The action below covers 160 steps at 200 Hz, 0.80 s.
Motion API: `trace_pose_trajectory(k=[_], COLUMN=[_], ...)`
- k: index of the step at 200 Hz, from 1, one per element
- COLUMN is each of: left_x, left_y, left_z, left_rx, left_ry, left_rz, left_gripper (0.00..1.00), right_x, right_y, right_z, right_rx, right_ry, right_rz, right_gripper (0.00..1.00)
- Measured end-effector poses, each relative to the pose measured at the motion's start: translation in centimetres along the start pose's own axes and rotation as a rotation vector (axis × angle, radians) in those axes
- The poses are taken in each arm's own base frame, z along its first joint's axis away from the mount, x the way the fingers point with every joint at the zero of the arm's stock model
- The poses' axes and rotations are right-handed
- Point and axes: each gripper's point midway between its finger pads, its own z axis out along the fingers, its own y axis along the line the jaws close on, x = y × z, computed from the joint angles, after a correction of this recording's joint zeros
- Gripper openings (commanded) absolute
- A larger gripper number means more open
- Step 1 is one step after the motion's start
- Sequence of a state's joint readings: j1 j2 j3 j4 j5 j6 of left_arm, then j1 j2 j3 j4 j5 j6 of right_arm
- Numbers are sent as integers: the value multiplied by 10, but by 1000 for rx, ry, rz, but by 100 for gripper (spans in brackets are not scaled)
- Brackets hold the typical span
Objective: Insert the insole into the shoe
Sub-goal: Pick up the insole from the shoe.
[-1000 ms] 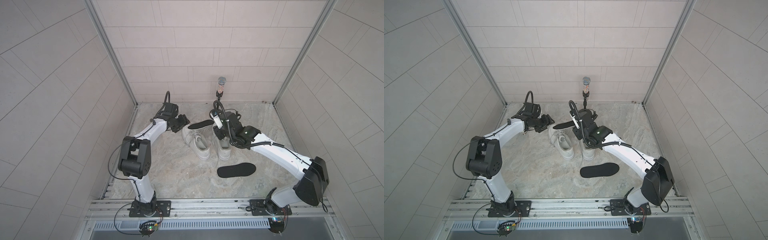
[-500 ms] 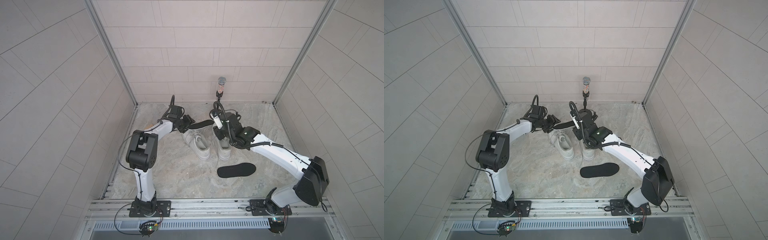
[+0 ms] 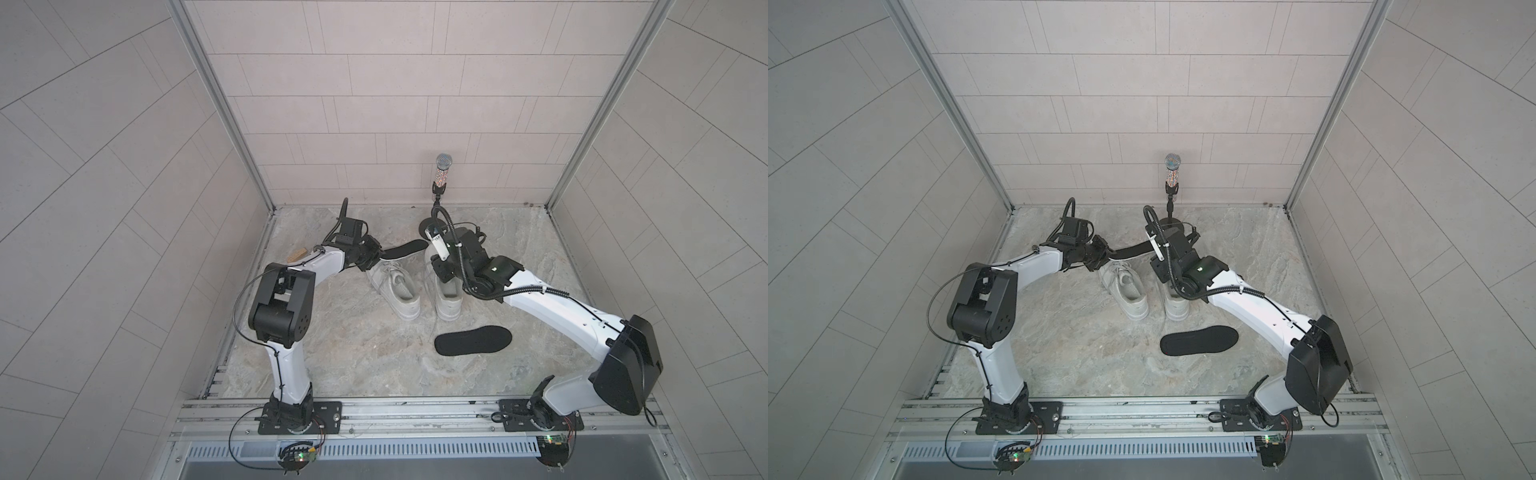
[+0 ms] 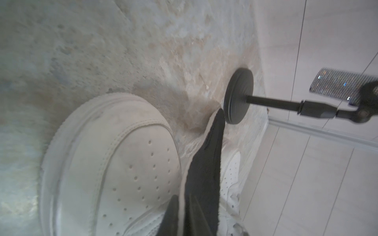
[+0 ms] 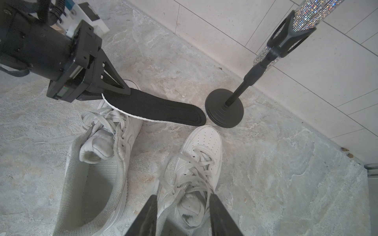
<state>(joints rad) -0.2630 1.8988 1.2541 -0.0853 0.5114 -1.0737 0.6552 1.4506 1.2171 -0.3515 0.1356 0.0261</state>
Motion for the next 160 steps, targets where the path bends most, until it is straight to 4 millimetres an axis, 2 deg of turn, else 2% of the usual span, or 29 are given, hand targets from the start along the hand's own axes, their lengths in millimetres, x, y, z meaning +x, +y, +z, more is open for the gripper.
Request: trace_pose_trajectory(k=[22, 47, 62, 79, 105, 131, 141, 160], left_x=[-1, -6, -6, 0, 28, 68, 85, 116], left_y=[-7, -32, -51, -76, -110, -125, -124, -125], left_z=[-5, -18, -35, -67, -127, -183, -197, -215], left_rx=[-5, 6, 30, 77, 171, 265, 292, 335], left_ry=[6, 11, 12, 26, 51, 61, 79, 127], left_rz=[41, 168, 268, 396, 606, 779, 831, 926], left_gripper=[0, 0, 0, 0, 0, 0, 0, 0], right_x=[1, 6, 5, 1, -13, -30, -34, -43], right_y=[1, 3, 5, 11, 21, 28, 28, 30], right_z=[-3, -3, -4, -10, -31, -64, -76, -100], right_rx=[-8, -29, -60, -117, -233, -340, -373, -432], right_ry=[-6, -1, -6, -28, -87, -175, -207, -267], right_rz=[-8, -30, -51, -83, -150, -232, -258, -307], right_gripper=[44, 48, 56, 70, 83, 90, 91, 99])
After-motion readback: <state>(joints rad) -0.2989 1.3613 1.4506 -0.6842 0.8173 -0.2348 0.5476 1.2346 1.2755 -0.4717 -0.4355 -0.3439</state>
